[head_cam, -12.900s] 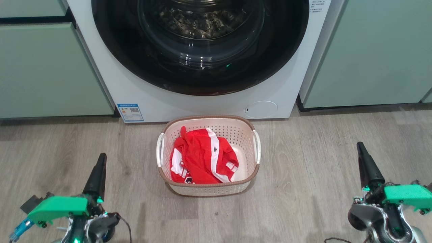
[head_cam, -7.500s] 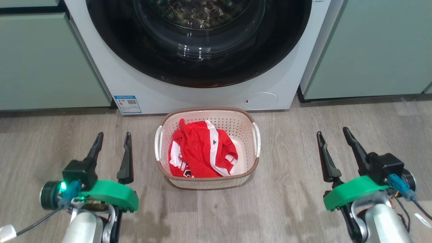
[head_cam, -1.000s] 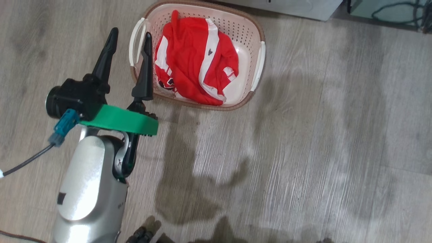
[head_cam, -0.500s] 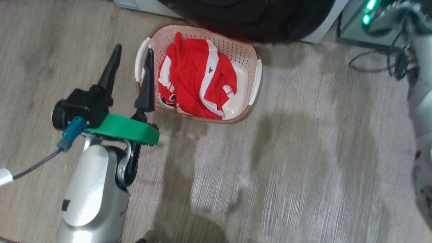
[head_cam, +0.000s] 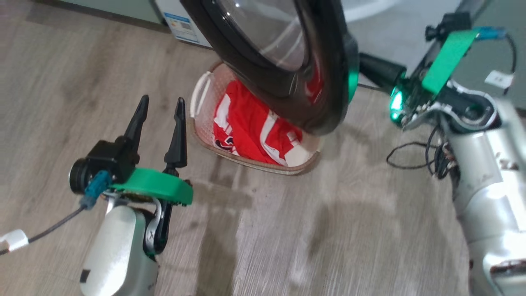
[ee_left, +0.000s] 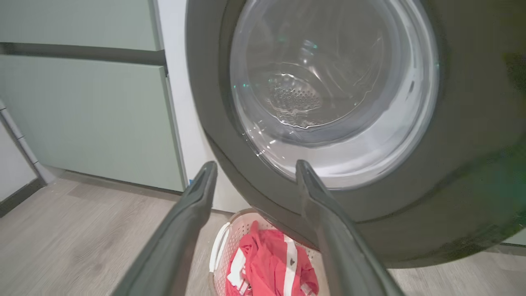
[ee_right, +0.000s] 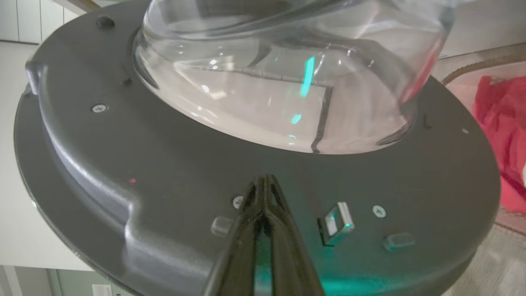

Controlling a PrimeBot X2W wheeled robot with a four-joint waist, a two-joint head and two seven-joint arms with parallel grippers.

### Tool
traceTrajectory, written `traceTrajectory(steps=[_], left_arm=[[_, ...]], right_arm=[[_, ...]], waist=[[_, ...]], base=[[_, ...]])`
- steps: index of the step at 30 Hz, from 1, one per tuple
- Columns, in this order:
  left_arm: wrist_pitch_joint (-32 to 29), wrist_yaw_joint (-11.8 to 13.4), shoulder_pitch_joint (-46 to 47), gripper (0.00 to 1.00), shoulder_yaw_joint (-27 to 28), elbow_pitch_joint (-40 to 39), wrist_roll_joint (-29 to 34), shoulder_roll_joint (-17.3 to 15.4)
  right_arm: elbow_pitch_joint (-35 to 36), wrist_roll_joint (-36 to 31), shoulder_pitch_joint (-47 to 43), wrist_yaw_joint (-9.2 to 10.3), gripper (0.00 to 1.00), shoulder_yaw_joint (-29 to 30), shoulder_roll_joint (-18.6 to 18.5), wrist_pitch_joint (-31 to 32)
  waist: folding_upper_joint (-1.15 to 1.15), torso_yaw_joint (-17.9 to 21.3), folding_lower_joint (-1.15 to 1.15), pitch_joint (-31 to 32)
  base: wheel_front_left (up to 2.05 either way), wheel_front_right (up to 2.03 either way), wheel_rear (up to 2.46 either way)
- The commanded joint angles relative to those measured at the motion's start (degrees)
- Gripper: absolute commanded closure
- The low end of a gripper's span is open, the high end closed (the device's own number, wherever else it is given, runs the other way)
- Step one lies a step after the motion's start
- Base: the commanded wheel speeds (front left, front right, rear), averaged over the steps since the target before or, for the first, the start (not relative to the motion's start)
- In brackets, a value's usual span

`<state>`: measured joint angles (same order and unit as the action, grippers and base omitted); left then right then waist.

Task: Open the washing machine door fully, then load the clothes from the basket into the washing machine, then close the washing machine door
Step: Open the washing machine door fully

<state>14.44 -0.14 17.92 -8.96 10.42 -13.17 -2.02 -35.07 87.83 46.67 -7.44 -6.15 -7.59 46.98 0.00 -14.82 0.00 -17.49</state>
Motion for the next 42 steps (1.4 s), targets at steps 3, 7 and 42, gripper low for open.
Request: traceTrajectory(steps=[3,7,42], left_arm=[[0.56,0.92,-0.75,0.0,2.15,-1.63,-0.78,-0.86],[0.56,1.46,-1.94,0.0,2.28,-1.33,-1.22,-0.86],[0.56,3.62,-5.06,0.0,1.65,-0.58,-3.35,-0.86]], right_arm=[[4.99,0.52,-2.87,-0.05,1.0,-1.75,1.96,1.13],[7.29,1.27,-5.92,-0.05,1.0,-2.81,2.76,2.26],[11.75,8.37,-17.07,-0.05,1.0,-5.95,4.45,-6.3]], waist=[[0.0,-2.69,0.0,2.01],[0.0,-4.58,0.0,3.05],[0.0,-9.36,0.0,6.92]], base=[[0.0,0.0,0.0],[0.0,0.0,0.0],[0.0,0.0,0.0]])
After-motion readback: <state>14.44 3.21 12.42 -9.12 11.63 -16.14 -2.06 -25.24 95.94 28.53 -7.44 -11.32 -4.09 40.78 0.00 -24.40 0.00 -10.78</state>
